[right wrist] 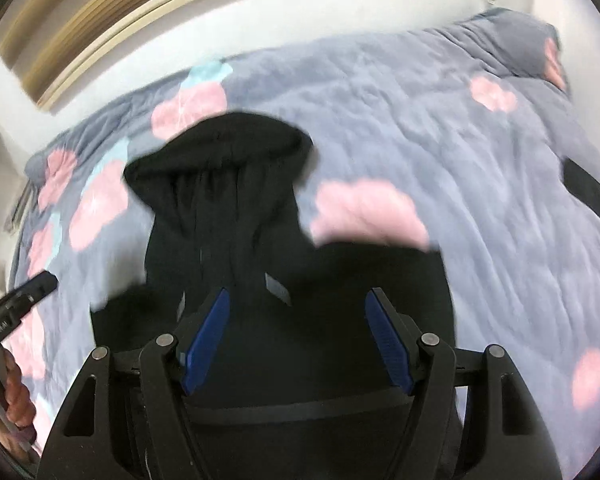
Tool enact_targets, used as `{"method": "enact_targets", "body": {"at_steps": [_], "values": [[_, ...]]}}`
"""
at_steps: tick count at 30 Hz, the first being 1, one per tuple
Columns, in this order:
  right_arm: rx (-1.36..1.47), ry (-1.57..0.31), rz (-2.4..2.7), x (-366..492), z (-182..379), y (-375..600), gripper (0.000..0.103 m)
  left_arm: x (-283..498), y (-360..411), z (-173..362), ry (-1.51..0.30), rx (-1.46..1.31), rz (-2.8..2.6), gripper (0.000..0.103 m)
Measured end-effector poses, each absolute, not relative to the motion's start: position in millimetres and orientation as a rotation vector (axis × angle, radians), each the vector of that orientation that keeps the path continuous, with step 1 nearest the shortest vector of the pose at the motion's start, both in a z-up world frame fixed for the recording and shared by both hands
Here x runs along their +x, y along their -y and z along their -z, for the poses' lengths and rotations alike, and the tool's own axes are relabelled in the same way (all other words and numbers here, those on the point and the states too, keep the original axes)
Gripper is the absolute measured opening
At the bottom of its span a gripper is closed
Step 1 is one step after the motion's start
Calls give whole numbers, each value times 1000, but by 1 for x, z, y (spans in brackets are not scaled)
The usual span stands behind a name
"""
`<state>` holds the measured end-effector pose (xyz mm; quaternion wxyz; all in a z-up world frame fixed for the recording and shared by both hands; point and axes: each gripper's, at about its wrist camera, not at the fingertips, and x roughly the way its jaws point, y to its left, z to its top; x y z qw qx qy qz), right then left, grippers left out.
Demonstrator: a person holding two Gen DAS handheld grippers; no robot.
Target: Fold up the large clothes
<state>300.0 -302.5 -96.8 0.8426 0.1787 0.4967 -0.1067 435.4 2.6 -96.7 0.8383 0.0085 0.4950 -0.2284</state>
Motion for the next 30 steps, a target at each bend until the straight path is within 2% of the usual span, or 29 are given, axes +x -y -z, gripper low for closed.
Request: {"method": "enact_targets", "body": {"at_steps": [8, 13, 14, 15, 17, 18, 21, 23, 25, 26, 28, 29, 30], "values": [[392, -1044, 192, 428, 161, 347, 73, 543, 30, 171, -1133, -71, 396, 46], [378, -1133, 195, 485, 208, 361, 73, 591, 57, 216, -1215, 7, 324, 46], [369, -1150, 197, 492, 214, 361, 65, 598, 57, 218, -1214, 2, 306, 33], [356, -1161, 184, 503, 220, 361, 39, 604, 54, 216, -1197, -25, 312, 10], [323, -1127, 187, 511, 213, 364, 12, 607, 41, 195, -1120, -130, 379, 8], [322, -1085, 181, 509, 202, 366, 10, 599, 31, 177, -1042, -175, 429, 8], [317, -873, 132, 486, 157, 375, 8, 572, 8, 149, -896, -231, 545, 11], [305, -821, 101, 474, 153, 377, 8, 569, 5, 164, -926, -202, 541, 12], [285, -902, 107, 481, 183, 378, 8, 579, 10, 213, -1089, -138, 485, 11], [293, -968, 112, 486, 206, 380, 8, 585, 12, 253, -1214, -95, 453, 15], [373, -1136, 99, 495, 258, 390, 9, 583, 1, 274, -1211, -167, 505, 16], [427, -1170, 80, 493, 272, 393, 18, 583, -5, 272, -1215, -211, 520, 18], [508, -1162, 57, 488, 281, 401, 19, 584, -10, 268, -1223, -234, 524, 24]]}}
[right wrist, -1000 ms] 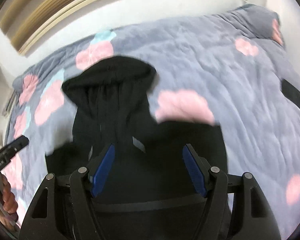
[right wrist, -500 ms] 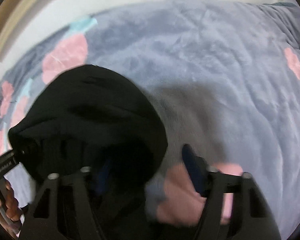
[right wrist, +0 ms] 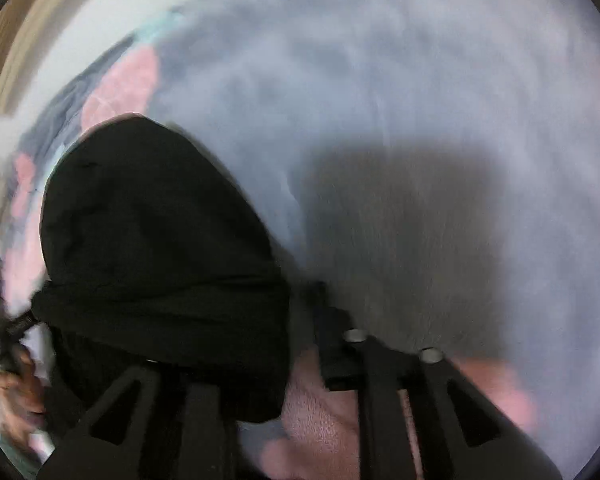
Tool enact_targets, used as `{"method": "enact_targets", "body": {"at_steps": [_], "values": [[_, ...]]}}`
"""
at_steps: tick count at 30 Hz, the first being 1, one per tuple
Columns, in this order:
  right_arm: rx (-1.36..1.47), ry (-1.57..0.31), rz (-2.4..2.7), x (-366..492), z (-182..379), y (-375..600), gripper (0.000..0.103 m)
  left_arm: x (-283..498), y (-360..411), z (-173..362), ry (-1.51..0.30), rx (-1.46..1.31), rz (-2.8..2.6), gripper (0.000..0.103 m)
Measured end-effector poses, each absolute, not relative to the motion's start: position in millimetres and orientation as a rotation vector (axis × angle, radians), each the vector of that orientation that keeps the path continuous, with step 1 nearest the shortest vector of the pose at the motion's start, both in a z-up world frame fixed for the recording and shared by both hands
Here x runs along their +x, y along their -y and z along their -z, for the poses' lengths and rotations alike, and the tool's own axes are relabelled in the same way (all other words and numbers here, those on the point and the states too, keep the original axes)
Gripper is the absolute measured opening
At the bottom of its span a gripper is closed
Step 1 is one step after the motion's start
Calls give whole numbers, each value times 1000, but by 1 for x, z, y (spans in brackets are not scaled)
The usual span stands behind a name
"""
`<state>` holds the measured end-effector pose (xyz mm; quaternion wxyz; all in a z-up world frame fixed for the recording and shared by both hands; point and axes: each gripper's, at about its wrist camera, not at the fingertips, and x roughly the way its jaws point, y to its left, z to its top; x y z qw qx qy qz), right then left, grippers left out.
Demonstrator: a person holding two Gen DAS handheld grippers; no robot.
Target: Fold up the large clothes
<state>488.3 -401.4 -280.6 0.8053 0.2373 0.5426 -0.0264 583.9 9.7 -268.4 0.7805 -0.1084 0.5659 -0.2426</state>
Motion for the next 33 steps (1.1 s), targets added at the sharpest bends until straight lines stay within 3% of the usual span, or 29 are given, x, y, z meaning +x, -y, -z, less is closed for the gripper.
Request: {"method": "enact_targets", "body": {"at_steps": [1, 3, 5, 11, 14, 15, 19, 25, 29, 33], "values": [[528, -1152, 50, 486, 279, 405, 21, 582, -12, 262, -1219, -228, 525, 27], [516, -1162, 48, 482, 269, 408, 40, 571, -14, 245, -1175, -140, 529, 44], [468, -1166, 54, 476, 259, 408, 47, 555, -15, 226, -1132, -33, 522, 52], [332, -1116, -9, 440, 196, 394, 55, 505, -7, 154, -1012, 180, 661, 55], [233, -1064, -36, 432, 162, 378, 76, 482, -1, 129, -913, 317, 637, 64], [172, -1071, -10, 430, 155, 371, 77, 478, 0, 128, -905, 340, 607, 68], [145, -1117, -2, 422, 158, 368, 77, 478, -9, 134, -961, 307, 621, 69], [244, -1020, -35, 442, 135, 359, 77, 517, -7, 105, -905, -67, 752, 69], [274, -987, -43, 479, 137, 339, 77, 559, 30, 146, -1009, -91, 669, 69], [283, -1099, -7, 509, 188, 327, 76, 567, 29, 207, -1152, -180, 625, 68]]}}
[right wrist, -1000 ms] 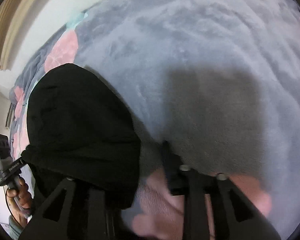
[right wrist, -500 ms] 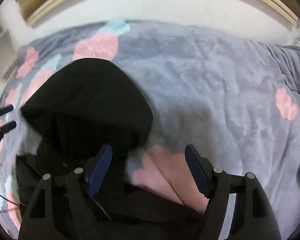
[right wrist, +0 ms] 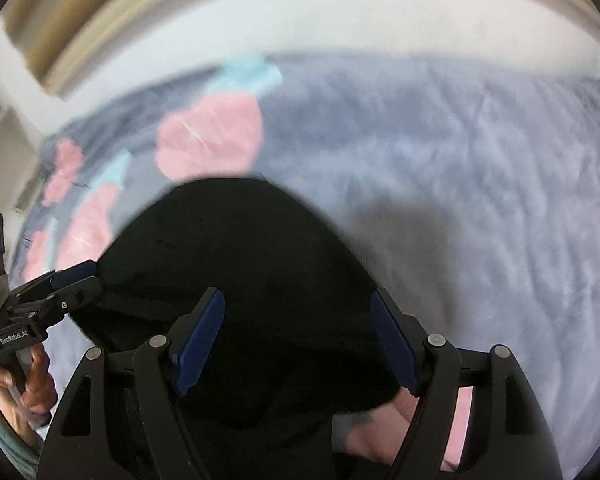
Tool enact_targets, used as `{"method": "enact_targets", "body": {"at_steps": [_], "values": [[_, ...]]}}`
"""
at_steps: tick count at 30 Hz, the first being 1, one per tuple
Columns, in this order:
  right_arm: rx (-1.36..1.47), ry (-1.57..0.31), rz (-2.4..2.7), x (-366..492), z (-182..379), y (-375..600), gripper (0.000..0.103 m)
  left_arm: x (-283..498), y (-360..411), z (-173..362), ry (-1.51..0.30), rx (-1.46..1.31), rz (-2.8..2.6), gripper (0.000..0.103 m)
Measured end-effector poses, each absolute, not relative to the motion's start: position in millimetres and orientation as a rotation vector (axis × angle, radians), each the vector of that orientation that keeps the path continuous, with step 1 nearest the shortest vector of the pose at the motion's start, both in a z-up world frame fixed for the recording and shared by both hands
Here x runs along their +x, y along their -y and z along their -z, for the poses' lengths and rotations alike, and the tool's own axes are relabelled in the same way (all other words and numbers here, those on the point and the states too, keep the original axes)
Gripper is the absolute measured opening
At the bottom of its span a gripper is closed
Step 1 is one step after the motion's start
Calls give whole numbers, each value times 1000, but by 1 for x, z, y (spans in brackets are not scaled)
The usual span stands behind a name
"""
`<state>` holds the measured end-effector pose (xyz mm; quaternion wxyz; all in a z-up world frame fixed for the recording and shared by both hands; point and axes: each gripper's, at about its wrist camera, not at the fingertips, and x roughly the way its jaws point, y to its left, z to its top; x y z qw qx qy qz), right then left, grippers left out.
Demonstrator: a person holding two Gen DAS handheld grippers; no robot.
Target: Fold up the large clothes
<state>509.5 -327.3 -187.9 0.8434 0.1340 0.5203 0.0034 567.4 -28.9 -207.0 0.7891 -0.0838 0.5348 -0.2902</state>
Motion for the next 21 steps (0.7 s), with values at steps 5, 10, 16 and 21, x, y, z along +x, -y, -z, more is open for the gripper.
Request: {"method": "enact_targets", "body": {"at_steps": [5, 10, 16, 21], "values": [[269, -1187, -52, 483, 243, 325, 68, 542, 9, 240, -1193, -169, 615, 68], [213, -1179, -33, 473, 260, 323, 65, 539, 7, 237, -1175, -83, 527, 68], [231, -1132, -54, 459, 210, 333, 67, 519, 2, 154, -953, -142, 648, 68], [296, -1006, -66, 470, 166, 334, 69, 524, 38, 163, -982, -25, 615, 68]]}}
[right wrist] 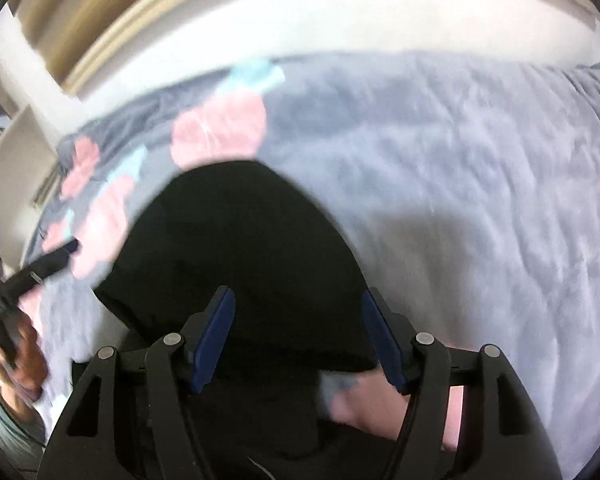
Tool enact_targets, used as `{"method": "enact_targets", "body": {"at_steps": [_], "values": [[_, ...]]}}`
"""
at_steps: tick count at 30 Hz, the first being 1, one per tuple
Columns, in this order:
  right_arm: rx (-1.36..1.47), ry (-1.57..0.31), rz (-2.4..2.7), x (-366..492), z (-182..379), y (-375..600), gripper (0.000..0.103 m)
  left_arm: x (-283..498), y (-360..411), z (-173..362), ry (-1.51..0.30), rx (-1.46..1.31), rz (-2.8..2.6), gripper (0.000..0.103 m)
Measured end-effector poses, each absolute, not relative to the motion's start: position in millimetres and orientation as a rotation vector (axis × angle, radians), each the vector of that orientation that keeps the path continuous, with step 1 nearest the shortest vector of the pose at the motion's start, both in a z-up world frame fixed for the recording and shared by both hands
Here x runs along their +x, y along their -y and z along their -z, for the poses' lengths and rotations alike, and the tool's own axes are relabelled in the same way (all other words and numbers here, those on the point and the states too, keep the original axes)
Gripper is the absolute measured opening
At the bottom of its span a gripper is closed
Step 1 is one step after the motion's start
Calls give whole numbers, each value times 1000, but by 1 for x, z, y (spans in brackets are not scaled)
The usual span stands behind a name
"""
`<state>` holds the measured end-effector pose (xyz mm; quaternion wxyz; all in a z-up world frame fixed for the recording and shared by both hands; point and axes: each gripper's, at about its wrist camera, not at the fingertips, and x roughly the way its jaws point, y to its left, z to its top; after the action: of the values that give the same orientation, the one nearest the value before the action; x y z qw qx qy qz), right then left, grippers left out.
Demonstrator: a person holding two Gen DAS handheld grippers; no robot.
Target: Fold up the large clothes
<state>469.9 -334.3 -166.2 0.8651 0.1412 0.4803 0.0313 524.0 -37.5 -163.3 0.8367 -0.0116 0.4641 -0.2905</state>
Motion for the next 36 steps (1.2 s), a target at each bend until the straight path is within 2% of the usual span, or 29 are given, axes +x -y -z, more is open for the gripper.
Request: {"method": "enact_targets", "body": {"at_steps": [4, 6, 11, 17, 20, 23, 31, 35, 36], "values": [[205, -1136, -51, 485, 199, 312, 69, 525, 52, 235, -1182, 86, 556, 68], [140, -1249, -20, 484, 238, 304, 69, 516, 49, 255, -1163, 112, 549, 70], [190, -1243, -32, 478, 266, 309, 70, 517, 50, 245, -1148, 131, 545, 70], [235, -1184, -97, 470, 229, 325, 70, 521, 12, 193, -1037, -36, 640, 70], [296, -1129, -117, 471, 211, 345, 72, 540, -6, 184, -1029, -116, 642, 70], [311, -1133, -106, 478, 210, 359, 72, 565, -16, 191, -1075, -192, 654, 71], [390, -1210, -201, 516, 248, 370, 74, 615, 3, 273, -1353, -402, 709, 71], [413, -1231, -265, 533, 270, 347, 75, 613, 16, 281, -1352, -448, 745, 71], [417, -1209, -280, 534, 267, 341, 74, 610, 22, 279, -1343, -433, 754, 67]]}}
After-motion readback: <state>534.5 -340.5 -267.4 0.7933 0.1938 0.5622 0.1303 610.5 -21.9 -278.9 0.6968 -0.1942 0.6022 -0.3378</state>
